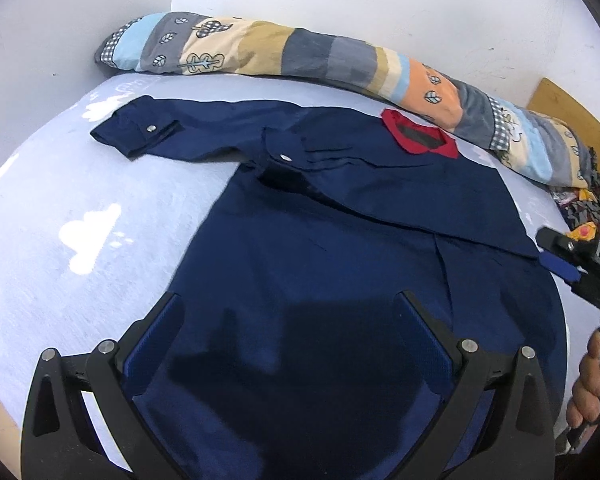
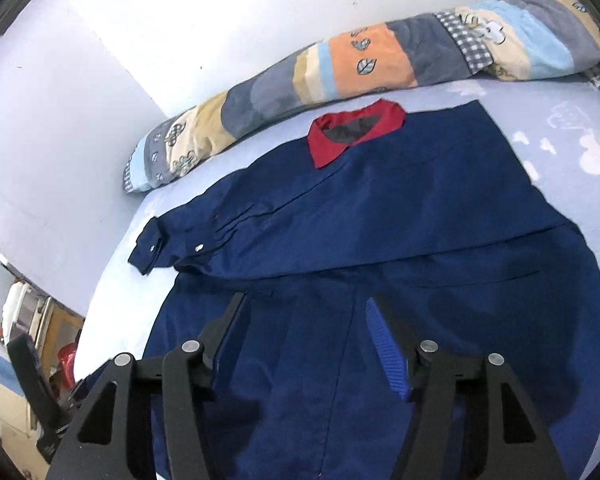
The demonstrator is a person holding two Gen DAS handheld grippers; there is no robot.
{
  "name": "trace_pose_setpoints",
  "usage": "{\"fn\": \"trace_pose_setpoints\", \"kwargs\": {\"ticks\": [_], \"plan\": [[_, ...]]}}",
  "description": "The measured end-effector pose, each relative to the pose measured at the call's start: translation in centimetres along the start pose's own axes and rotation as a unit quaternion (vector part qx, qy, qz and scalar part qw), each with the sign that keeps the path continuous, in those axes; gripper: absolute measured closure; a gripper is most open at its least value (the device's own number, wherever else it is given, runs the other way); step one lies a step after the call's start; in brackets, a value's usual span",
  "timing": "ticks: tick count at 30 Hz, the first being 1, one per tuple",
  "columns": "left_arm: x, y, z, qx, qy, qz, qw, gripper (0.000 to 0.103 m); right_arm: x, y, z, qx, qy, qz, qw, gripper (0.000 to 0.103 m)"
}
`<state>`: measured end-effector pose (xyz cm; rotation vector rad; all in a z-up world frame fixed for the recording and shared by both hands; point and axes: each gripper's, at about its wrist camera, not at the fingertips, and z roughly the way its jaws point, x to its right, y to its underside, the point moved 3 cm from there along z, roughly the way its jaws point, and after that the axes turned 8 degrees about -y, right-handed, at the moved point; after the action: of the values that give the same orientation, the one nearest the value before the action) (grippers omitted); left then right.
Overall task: Fold large clothes
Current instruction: 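Open the right tool to release the sleeve on the jacket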
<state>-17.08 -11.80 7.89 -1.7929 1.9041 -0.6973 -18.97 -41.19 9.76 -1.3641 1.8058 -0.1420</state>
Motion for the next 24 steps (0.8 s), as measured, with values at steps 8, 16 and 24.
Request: {"fn": "trace_pose_setpoints", "kwargs": {"ticks": [8, 16, 24], "plan": [[-5.7, -5.6, 0.2, 0.056, -0.063, 0.039, 0.9957, 0.0, 1.3, -1.1, -0.8, -0.004, -0.039, 0.049, 0.998, 0.04], [-12.3, -13.6, 10.5, 0.018, -0.143, 0.109, 0.9836, 0.0, 0.4, -0.7, -0.7, -0.016, -0.061, 0.058, 0.996, 0.04], [-10.9, -18.4, 20.4, -0.003, -0.192, 0.127, 0.9732, 0.0, -0.1, -0.4, 1.0, -0.038, -0.062, 0.058, 0.996, 0.04]]}}
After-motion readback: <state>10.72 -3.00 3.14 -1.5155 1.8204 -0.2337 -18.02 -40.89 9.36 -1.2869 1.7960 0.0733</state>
